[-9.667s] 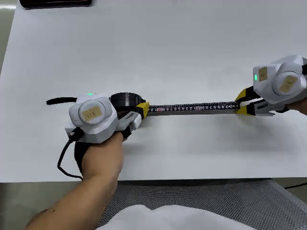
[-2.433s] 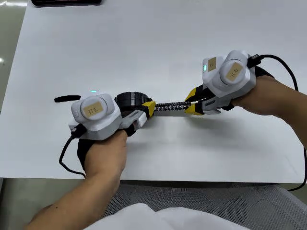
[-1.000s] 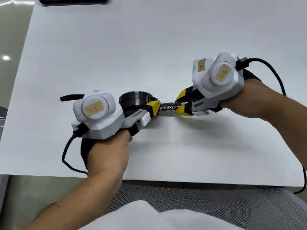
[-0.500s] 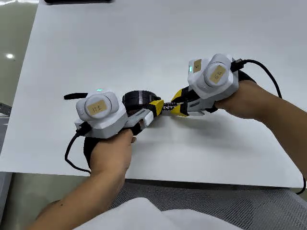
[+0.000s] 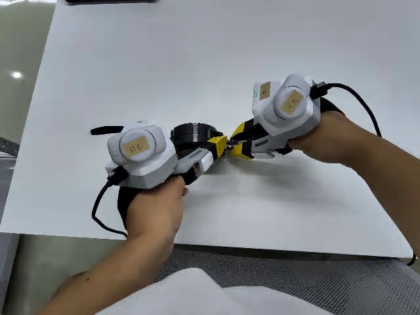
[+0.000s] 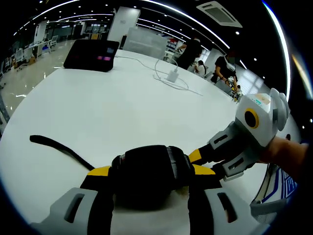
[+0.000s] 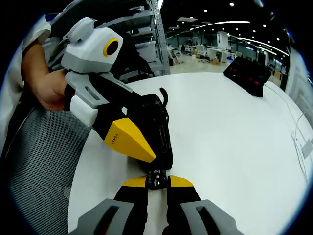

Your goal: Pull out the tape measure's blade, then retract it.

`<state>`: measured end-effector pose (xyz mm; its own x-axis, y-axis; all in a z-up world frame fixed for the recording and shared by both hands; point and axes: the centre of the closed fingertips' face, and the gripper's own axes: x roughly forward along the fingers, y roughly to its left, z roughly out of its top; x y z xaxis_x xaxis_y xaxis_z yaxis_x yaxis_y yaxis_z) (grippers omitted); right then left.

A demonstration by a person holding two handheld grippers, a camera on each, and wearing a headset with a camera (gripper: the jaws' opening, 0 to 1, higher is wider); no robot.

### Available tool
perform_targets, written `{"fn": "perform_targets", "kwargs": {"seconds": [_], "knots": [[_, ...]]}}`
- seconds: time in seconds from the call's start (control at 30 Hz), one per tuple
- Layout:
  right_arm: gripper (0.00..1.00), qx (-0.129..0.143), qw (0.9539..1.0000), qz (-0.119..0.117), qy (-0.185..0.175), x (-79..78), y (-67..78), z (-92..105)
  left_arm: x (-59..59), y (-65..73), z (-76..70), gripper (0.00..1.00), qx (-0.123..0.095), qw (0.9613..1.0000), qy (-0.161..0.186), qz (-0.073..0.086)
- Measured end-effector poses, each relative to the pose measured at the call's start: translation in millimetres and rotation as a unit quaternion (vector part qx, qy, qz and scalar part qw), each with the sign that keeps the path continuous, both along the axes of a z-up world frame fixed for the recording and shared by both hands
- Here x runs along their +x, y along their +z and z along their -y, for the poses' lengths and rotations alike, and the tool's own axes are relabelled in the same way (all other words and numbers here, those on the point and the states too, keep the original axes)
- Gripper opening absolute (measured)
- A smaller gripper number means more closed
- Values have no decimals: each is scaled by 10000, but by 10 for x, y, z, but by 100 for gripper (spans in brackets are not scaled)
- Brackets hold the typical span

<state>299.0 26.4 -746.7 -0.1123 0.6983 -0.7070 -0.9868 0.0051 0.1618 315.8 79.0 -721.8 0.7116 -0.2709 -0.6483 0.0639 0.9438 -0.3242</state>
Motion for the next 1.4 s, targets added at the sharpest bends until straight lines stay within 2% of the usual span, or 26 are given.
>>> {"fn": "perform_targets", "kwargs": {"seconds": [0.4,0.63,0.77,1.1,1.3,1.4], "knots": [[12,0,10000,48,-29,-15,-85,-12,-4,-3,10,58,102,9999,-43,26],[13,-2,9999,118,-39,-37,-44,-2,-7,3,11,60,85,9999,-44,52],[18,-28,9999,90,-89,-43,-29,23,-9,9,10,60,43,10000,-36,73],[18,17,9999,36,-144,-48,33,41,-12,8,10,60,21,10000,-82,39],[20,159,9994,-129,-263,-54,77,46,-16,25,10,59,62,9997,-188,131],[20,135,9995,-104,-262,-52,70,66,-16,32,11,59,70,9997,-209,142]]}}
